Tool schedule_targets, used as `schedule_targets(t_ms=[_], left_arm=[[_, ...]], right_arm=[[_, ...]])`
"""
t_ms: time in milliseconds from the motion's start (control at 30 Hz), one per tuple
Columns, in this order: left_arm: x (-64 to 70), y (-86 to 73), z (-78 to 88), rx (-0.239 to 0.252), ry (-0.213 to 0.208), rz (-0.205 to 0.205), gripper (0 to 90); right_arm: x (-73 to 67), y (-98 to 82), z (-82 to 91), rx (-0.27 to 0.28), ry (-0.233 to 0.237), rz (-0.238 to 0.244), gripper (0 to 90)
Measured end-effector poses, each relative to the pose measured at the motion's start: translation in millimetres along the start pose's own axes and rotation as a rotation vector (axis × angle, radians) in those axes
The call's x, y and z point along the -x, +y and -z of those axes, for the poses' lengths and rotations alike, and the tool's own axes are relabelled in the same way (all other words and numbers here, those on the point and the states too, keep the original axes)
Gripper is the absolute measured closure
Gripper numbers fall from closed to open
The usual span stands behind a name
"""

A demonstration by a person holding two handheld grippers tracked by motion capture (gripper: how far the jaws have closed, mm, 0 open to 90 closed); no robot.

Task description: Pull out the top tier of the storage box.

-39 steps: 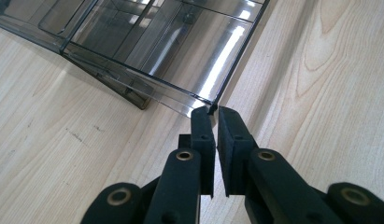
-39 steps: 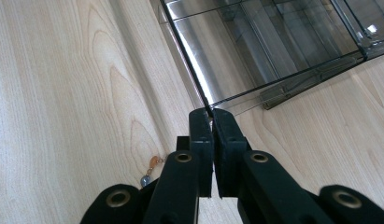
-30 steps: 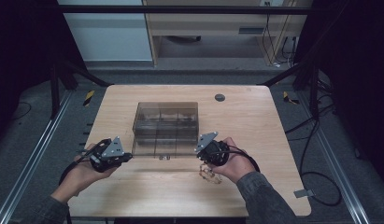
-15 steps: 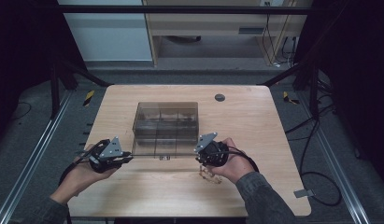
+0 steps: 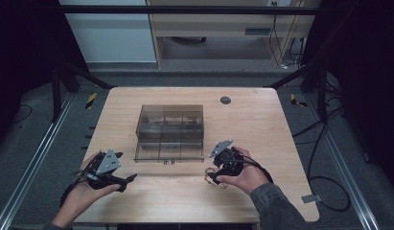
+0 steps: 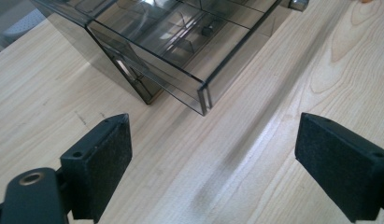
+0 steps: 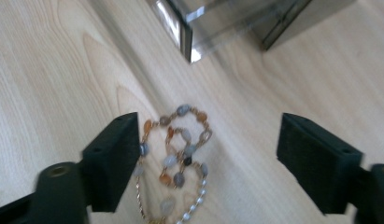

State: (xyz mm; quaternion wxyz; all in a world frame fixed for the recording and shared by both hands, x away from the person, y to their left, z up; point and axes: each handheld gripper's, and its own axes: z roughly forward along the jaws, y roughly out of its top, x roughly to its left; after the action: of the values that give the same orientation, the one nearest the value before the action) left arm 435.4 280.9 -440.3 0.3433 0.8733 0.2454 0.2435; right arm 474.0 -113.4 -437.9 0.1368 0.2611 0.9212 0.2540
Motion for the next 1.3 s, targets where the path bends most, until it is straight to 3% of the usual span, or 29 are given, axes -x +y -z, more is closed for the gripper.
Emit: schedule_targets(t_ms=[67, 167, 267, 533, 933, 1300], left_arm=[[1.9, -5.7, -1.4, -0.004, 0.003, -0.009, 7.1], [1.6, -16.8, -0.8, 0.018, 0.003, 0.017, 7.0], [1.8, -25.2, 0.5, 0.001, 0.037, 0.023, 6.4], [-5.3, -38.9, -1.5, -0.020, 0.066, 0.066, 6.3], [-8.0, -45.0, -4.0, -0.040, 0.071, 0.081, 5.3], [-8.5, -46.0, -4.3, -0.043, 0.074, 0.079, 5.3]], right_arm=[[-1.0, -5.4, -2.9, -0.006, 0.004, -0.021, 18.5], [-3.2, -13.8, -8.0, -0.017, 0.022, -0.039, 21.0], [-6.0, -20.9, -14.0, -0.020, 0.035, -0.048, 23.5], [-9.6, -25.2, -25.6, -0.046, 0.066, -0.055, 25.4], [-11.4, -22.9, -30.8, -0.074, 0.083, -0.052, 33.6], [-10.1, -22.3, -31.1, -0.083, 0.100, -0.022, 49.4]])
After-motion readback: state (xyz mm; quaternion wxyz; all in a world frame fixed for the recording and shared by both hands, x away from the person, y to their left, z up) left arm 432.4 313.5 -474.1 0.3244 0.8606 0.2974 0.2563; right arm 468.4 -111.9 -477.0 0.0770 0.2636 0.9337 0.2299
